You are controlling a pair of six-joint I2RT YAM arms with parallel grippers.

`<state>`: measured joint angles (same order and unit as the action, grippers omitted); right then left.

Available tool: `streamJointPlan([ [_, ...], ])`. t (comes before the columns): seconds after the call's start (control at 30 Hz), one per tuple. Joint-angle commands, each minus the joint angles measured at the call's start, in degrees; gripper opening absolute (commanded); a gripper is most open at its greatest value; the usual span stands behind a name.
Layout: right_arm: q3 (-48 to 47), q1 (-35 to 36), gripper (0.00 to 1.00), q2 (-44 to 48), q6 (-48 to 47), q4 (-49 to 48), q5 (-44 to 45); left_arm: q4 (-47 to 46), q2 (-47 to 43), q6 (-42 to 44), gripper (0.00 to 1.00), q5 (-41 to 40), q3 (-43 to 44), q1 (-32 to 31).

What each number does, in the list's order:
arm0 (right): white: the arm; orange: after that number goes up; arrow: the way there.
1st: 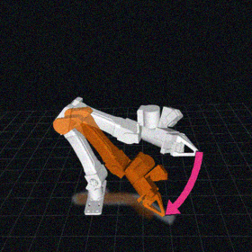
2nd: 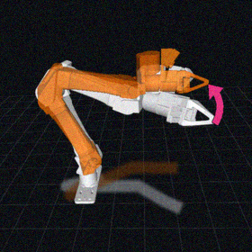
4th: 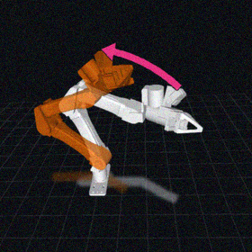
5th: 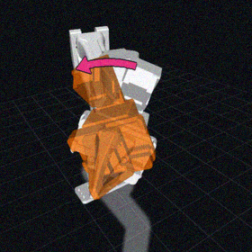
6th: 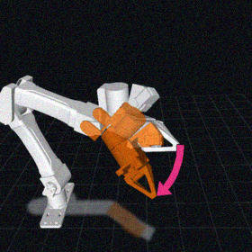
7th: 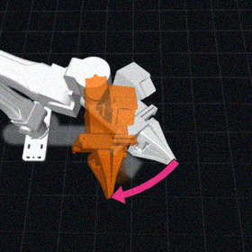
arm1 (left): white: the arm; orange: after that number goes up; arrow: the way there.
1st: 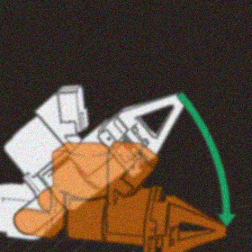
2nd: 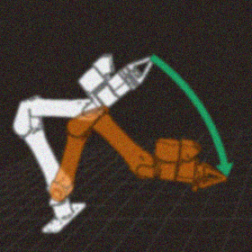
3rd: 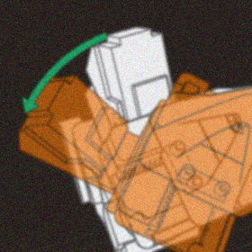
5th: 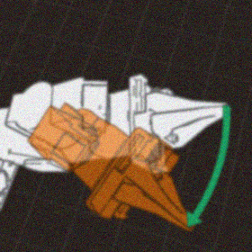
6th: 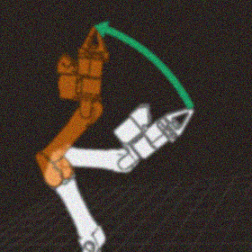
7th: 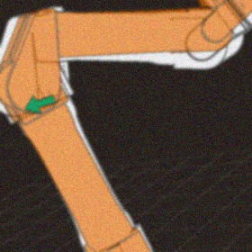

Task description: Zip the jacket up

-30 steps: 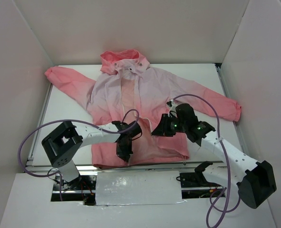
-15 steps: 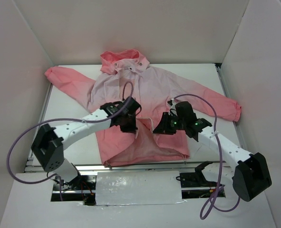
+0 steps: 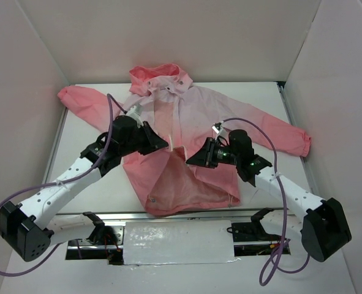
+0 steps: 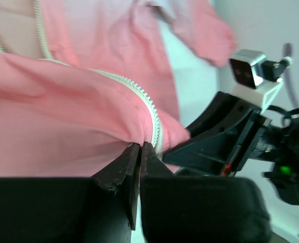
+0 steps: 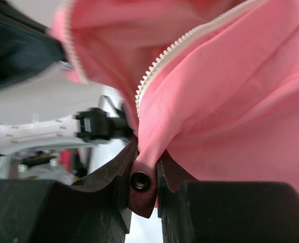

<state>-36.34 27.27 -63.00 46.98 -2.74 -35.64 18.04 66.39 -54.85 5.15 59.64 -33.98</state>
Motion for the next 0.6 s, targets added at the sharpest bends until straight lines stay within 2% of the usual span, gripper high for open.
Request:
streamJointPlan([
  [0.0,1.44,2.52,0.00,3.67,9.24,-14.64,0.47,-17.41,-2.22,-7.71,0.00,4.96,-5.82,-0.39],
  [0.07,3.19,2.79,0.00,3.59,12.14,-19.55,0.48,-23.30,-4.16,-8.95,0.00,5.13,-8.03,-0.39],
  [0.1,4.94,2.79,0.00,3.33,13.39,-25.67,-0.91,-25.14,-5.21,-9.57,0.00,5.22,-9.70,-0.39],
  [0.27,8.20,3.23,0.00,1.39,16.74,-38.36,-3.65,-27.62,-7.06,-10.71,0.00,5.84,-13.22,-0.48],
  [0.43,8.56,3.23,0.00,1.13,17.35,-39.27,-3.65,-32.80,-8.38,-13.44,0.00,6.63,-17.27,-0.48],
  [0.57,9.36,3.23,0.00,0.43,19.72,-44.44,-4.88,-36.31,-8.47,-14.23,0.00,7.77,-19.20,-0.56],
])
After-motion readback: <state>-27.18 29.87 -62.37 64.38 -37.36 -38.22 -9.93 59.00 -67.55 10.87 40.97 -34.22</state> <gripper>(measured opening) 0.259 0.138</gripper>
